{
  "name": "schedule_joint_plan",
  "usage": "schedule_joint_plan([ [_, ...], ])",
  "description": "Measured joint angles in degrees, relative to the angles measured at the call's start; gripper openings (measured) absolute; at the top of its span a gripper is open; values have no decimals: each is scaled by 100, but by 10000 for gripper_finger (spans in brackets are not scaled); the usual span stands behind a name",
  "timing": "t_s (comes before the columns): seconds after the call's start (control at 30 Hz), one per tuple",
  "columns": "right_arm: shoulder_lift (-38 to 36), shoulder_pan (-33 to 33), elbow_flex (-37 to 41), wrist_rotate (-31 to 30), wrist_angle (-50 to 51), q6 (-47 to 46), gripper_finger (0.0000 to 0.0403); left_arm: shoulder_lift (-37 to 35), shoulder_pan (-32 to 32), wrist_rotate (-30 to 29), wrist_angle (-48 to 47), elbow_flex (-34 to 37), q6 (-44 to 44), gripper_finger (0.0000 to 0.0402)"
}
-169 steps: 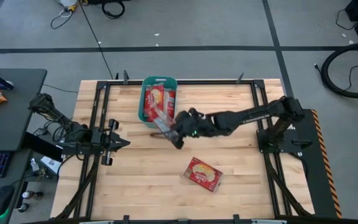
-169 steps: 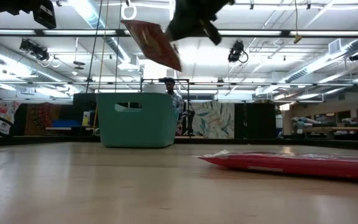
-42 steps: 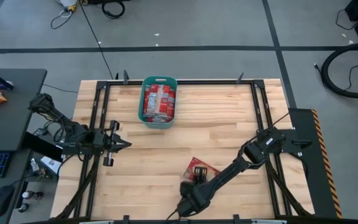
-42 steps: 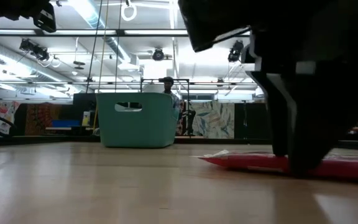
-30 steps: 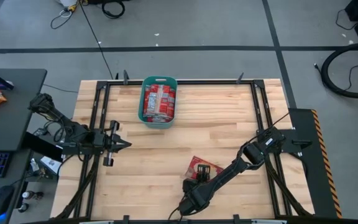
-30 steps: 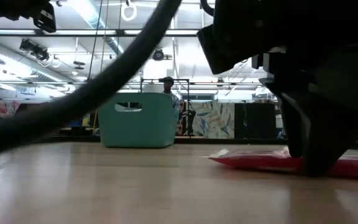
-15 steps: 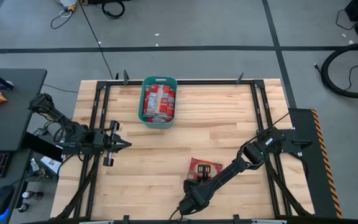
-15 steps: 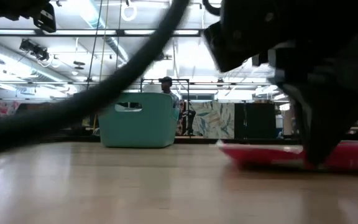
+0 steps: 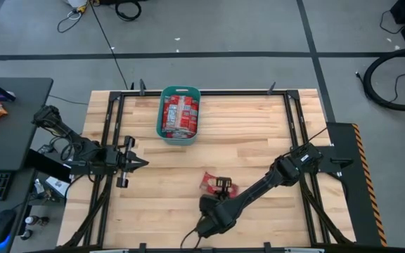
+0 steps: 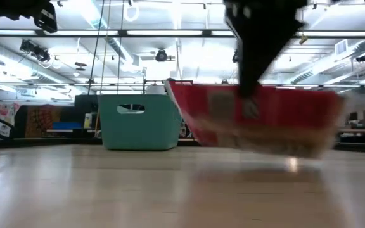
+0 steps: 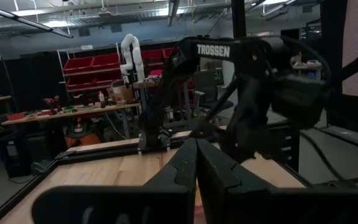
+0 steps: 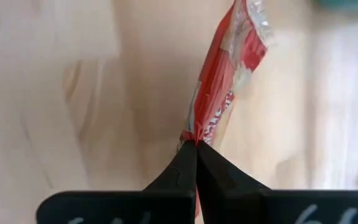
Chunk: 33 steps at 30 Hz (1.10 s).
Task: Sort popcorn bags into baskets
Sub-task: Put the red popcorn bag into the green bin
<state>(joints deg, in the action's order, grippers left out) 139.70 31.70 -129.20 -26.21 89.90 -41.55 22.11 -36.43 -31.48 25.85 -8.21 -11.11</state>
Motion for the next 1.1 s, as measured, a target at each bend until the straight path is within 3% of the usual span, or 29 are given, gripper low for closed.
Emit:
schedule_joint_plan([
  [0.47, -736, -208, -574, -1719, -47, -828, 5, 2, -2, 0, 4, 0, 42, 13],
  [0.73, -1293, -496, -572, -1815, -579, -867, 5, 2, -2, 0, 13, 0, 152, 13],
  [0.93, -1530, -857, -572, -1992, -1352, -97, 5, 2, 0, 0, 15, 0, 153, 13],
  [1.1, -1541, -1204, -567, -1568, -1965, 699, 5, 2, -2, 0, 24, 0, 153, 13],
])
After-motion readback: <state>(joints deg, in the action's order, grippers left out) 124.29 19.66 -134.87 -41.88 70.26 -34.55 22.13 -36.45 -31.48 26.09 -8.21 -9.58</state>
